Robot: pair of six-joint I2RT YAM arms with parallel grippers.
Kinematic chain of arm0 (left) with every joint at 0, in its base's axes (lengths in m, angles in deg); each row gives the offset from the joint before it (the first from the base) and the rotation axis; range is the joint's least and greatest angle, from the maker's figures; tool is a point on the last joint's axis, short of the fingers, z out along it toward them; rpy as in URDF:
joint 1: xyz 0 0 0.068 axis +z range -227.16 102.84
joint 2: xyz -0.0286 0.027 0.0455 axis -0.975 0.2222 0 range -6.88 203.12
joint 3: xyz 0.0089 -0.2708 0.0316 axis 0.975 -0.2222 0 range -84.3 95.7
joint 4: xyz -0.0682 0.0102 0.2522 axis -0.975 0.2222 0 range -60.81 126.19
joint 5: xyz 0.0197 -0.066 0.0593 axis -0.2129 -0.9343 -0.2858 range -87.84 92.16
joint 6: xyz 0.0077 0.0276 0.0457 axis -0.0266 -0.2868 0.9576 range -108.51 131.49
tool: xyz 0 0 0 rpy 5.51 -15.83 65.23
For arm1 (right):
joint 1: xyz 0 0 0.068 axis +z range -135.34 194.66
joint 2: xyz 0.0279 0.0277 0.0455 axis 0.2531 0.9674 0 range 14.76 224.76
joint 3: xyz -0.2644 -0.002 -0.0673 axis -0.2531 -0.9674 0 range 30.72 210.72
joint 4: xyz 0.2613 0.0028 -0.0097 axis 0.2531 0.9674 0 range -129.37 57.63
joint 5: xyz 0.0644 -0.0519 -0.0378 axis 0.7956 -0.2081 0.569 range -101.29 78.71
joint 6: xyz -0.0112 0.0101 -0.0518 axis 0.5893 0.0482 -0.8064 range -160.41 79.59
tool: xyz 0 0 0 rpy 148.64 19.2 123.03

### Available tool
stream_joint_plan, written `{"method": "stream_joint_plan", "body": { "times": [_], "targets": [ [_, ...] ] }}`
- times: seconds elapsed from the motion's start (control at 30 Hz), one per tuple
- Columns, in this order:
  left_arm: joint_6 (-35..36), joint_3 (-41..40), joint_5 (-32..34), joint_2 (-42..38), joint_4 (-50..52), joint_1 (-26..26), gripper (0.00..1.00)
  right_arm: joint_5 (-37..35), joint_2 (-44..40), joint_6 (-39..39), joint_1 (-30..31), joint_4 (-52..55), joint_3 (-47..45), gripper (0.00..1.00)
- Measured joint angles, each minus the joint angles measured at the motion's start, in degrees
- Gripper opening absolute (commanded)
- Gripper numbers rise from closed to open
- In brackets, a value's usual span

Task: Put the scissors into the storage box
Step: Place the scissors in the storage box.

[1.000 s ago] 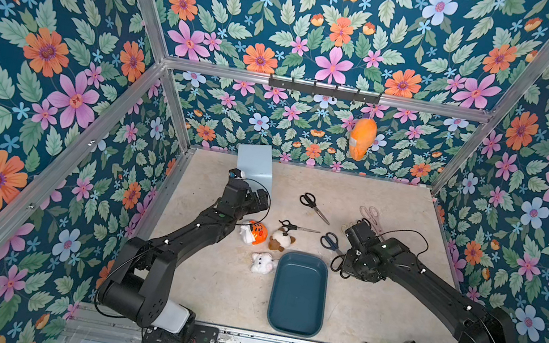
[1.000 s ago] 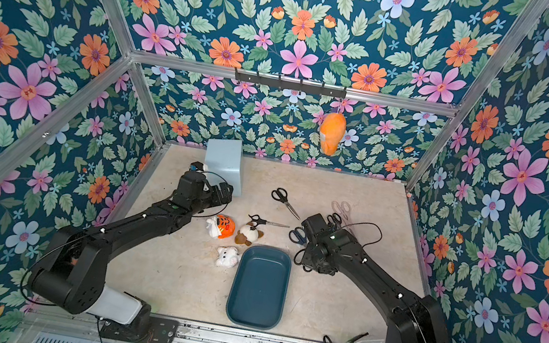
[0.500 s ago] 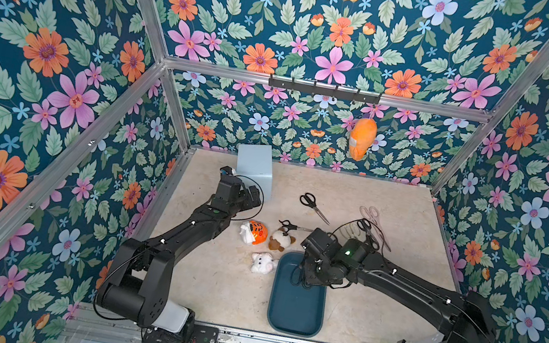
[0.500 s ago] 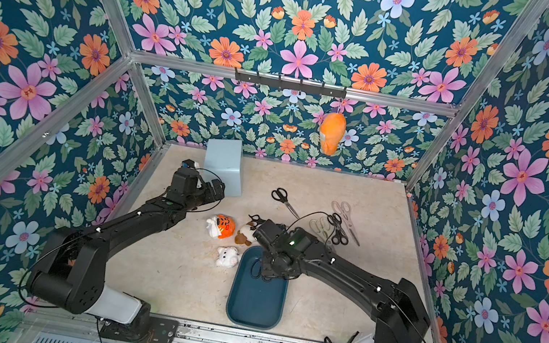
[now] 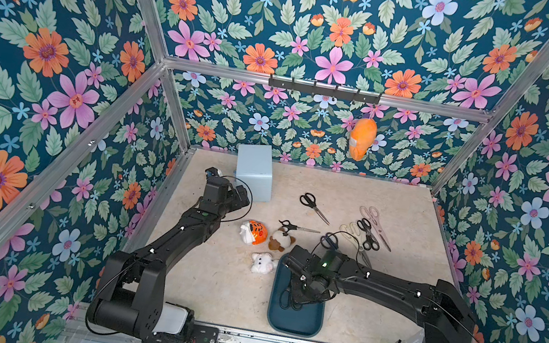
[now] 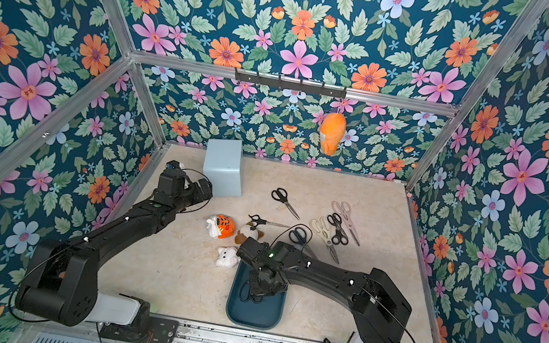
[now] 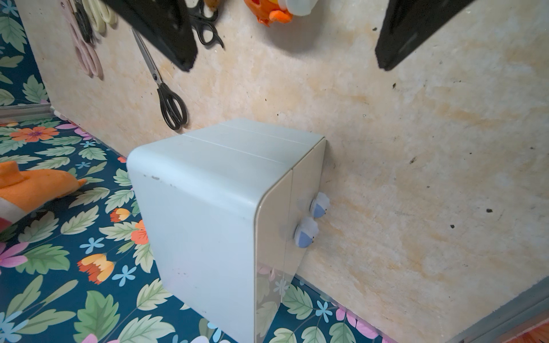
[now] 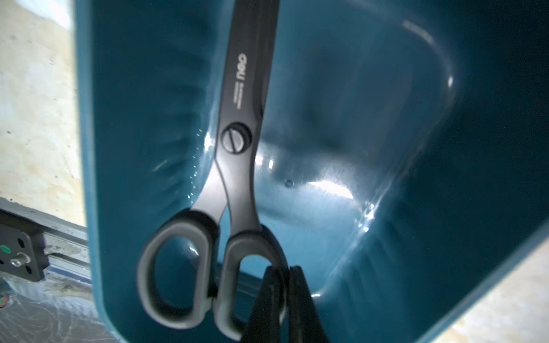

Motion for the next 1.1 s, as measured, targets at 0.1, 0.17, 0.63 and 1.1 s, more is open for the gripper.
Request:
{"method": "stream_joint_plan", "body": {
  "times": [0.1,0.17,0.63,1.1],
  "targets": [
    [0.1,-0.3,0.0,0.1,0.0,0.0,0.99,0.0,0.7,0.7,0.0,0.0,0.2,0.00],
    [0.1,-0.3,-0.3,0.1,0.0,0.0,0.99,0.2,2.3,1.0,0.0,0.0,0.6,0.00],
    [0.1,0.0,-1.2,0.0,0.0,0.0,0.99,-0.1,9.6,-0.1,-0.5,5.2,7.8,0.15],
    [0.1,-0.1,-2.8,-1.0,0.0,0.0,0.99,-5.1,6.4,-2.5,-3.8,11.0,15.5,0.26]
  ]
}}
